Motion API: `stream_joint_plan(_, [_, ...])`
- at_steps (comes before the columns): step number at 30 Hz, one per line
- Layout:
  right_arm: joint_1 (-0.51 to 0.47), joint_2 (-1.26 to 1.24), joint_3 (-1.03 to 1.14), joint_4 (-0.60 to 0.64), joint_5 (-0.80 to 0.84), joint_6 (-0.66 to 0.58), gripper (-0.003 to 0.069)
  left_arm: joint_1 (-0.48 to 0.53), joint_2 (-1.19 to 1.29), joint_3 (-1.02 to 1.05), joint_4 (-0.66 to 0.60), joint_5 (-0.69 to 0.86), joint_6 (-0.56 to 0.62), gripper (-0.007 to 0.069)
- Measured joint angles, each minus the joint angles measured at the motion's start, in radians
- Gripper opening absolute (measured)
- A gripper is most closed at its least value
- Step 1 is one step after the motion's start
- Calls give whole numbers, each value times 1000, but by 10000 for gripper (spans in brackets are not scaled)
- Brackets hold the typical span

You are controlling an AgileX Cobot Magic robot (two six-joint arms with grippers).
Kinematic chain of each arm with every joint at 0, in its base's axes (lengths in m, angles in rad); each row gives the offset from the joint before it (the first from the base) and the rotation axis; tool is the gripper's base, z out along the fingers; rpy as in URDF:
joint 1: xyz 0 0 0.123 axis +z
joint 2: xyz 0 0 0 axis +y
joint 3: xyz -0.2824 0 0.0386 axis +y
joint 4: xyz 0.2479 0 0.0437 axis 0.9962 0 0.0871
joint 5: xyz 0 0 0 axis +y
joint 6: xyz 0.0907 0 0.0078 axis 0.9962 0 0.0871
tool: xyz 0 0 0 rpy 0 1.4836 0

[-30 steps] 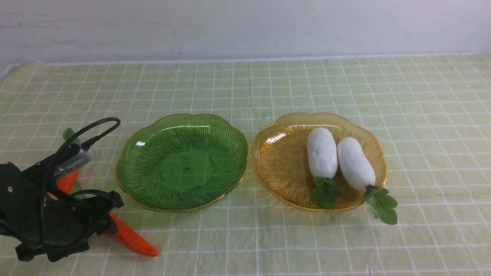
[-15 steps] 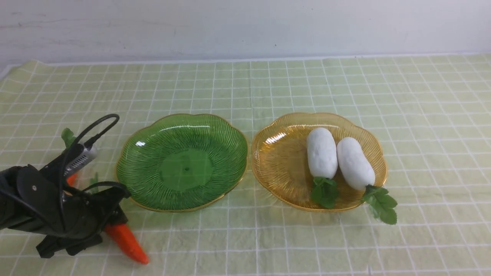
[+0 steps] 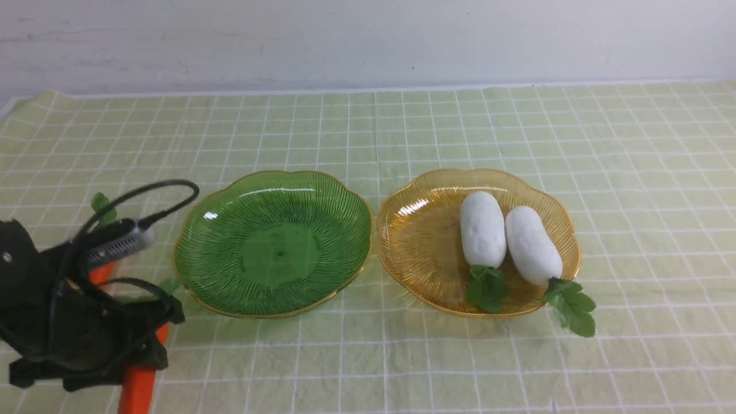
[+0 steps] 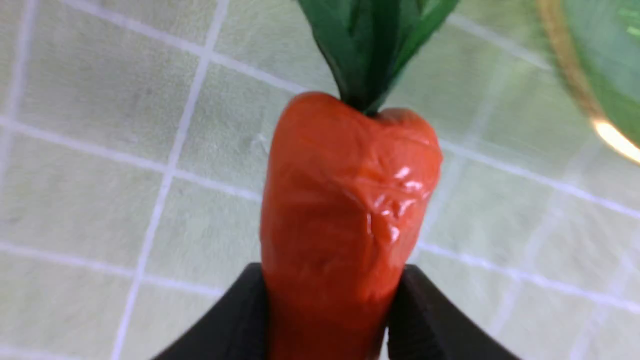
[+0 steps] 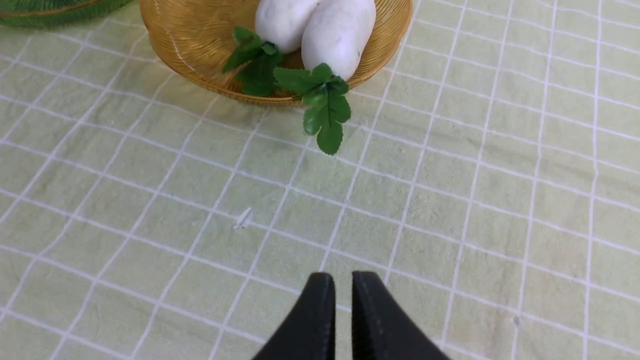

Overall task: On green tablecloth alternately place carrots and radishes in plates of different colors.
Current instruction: 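Pick up the carrot and put it on the nearest plate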

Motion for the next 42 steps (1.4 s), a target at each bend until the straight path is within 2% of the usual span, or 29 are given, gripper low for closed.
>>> stream_joint_plan(4, [0,0,0,-2,1,0,46,-1,-76,-153,-2,131,57,274])
stream_joint_plan(9, [0,0,0,-3,-2,0,46,-46,-35,-308,-56,141,168,274])
stream_joint_plan(16, [0,0,41,-2,-49,0,46,-160,160,-490,-123,141,270,280])
stream_joint_plan(22, [0,0,51,2,-51,0,46,-206,344,-602,-136,122,294,428])
stream_joint_plan(23, [0,0,51,2,-51,0,46,-207,375,-625,-139,121,294,482])
stream_joint_plan(25, [0,0,51,2,-51,0,46,-207,406,-655,-153,140,294,540])
stream_joint_plan(27, [0,0,51,2,-51,0,46,-207,411,-678,-159,167,294,578])
stream_joint_plan(30, [0,0,51,3,-52,0,46,-202,406,-738,-152,217,294,590])
stream_joint_plan(34, [0,0,51,5,-52,0,46,-169,378,-850,-58,343,292,568])
stream_joint_plan(37, [0,0,51,8,-52,0,46,-126,356,-921,81,454,283,531])
stream_joint_plan(42, [0,0,51,13,-53,0,46,-40,358,-900,294,484,142,501])
